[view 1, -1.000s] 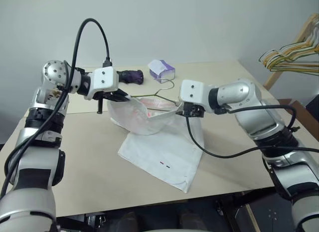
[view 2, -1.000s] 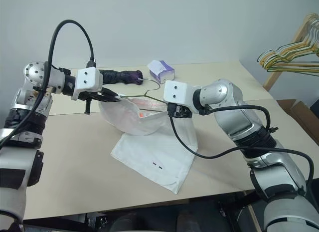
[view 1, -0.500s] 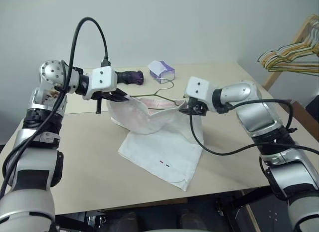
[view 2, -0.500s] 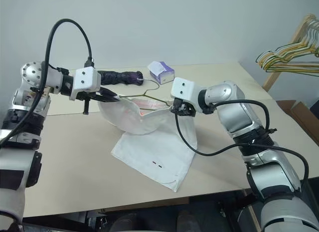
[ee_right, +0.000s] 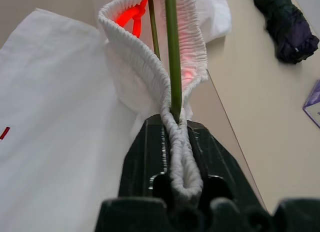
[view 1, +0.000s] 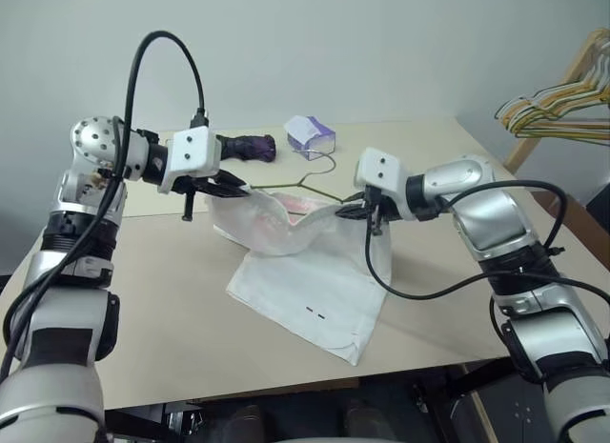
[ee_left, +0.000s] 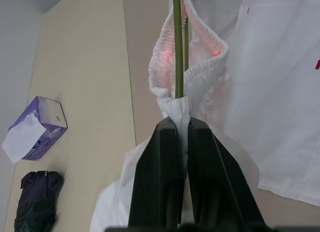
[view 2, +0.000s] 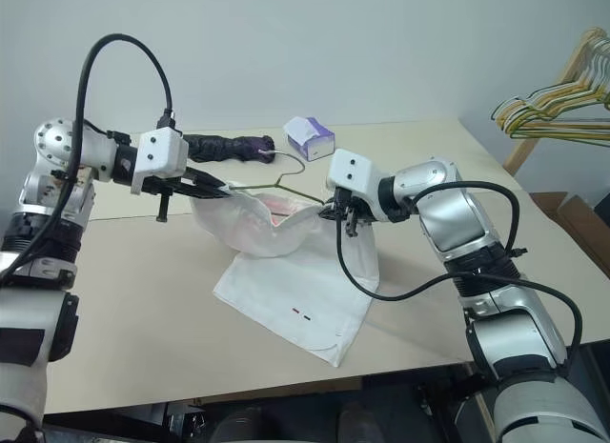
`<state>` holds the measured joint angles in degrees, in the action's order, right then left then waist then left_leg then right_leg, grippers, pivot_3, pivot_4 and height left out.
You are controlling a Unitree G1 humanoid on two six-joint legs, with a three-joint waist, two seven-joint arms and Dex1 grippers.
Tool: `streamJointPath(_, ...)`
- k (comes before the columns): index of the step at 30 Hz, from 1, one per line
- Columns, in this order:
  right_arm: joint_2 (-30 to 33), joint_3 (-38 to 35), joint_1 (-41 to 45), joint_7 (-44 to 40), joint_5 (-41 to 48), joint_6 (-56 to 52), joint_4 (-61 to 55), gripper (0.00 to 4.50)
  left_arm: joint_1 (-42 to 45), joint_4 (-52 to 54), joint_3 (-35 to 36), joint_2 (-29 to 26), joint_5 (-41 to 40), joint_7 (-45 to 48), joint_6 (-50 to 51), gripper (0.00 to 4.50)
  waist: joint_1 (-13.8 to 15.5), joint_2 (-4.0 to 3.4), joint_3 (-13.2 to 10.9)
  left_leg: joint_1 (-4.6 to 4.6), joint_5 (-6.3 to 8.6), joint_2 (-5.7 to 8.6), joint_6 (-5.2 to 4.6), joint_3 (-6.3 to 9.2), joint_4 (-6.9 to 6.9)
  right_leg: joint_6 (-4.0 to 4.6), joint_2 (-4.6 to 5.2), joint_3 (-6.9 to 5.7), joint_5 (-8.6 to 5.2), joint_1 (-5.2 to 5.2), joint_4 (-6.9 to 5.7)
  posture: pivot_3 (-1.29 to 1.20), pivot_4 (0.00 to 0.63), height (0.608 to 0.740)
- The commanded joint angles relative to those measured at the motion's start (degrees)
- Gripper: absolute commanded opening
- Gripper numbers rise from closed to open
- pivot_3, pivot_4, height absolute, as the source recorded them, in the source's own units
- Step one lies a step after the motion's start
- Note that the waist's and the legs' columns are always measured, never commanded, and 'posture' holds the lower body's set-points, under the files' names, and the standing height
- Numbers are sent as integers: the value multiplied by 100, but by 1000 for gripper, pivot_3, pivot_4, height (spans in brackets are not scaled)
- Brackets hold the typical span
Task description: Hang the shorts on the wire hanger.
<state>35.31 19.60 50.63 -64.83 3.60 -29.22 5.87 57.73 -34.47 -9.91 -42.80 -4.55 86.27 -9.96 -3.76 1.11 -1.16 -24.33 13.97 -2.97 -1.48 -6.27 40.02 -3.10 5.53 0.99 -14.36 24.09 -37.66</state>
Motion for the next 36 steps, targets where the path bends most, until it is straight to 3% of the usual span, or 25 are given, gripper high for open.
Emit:
streamJointPath(1, 14, -152, 21, -8, 49, 97, -183, 94, 65, 140, 157, -67, -64, -38, -118, 0, 2, 0, 0, 0, 0, 0, 0, 0, 0, 0, 0, 0, 0, 0, 0, -7, 0, 740)
streamJointPath(3, 26, -150, -6, 5, 19, 105, -211, 94, 75, 91, 166, -45, -92, -27, -102, 0, 3, 0, 0, 0, 0, 0, 0, 0, 0, 0, 0, 0, 0, 0, 0, -8, 0, 740)
streamJointPath(10, 138, -250, -154, 85, 17, -61, -469, 94, 206, -147, 289, 61, -132, -262, -87, 2214, 2, 0, 0, 0, 0, 0, 0, 0, 0, 0, 0, 0, 0, 0, 0, -23, 0, 740)
streamJointPath(17, 563, -738, -644, 366, 187, -944, -1079, 94, 140, -277, 700, 49, -370, -560, -120, 4498, 25, 1, 0, -4, 0, 0, 0, 0, 2, 0, 1, -1, 0, 2, 1, -53, 0, 740)
streamJointPath(24, 1000, -1733, -1339, 1448, 189, -3069, -1868, 94, -420, 401, 1325, 414, -971, -1334, 458, 4500, -7, 0, 0, 1, 0, -1, 0, 0, 4, 0, 4, 0, 0, -2, -2, -111, 0, 740)
streamJointPath(32, 1383, -2941, -1740, 2481, 182, -5386, -2487, 94, -1330, 1936, 1175, 950, -1351, -1727, 1331, 4500, -74, 0, 0, 0, 0, 0, 0, -2, 2, 1, 4, 3, 0, 0, 2, -176, 0, 740)
streamJointPath(36, 1642, -3562, -1628, 2830, 185, -6243, -2171, 94, -1543, 2447, 1140, 1100, -1528, -1863, 1699, 4500, -179, -2, 1, 2, 1, 1, -1, -1, 2, 1, 5, 4, 0, -4, 3, -197, 0, 740)
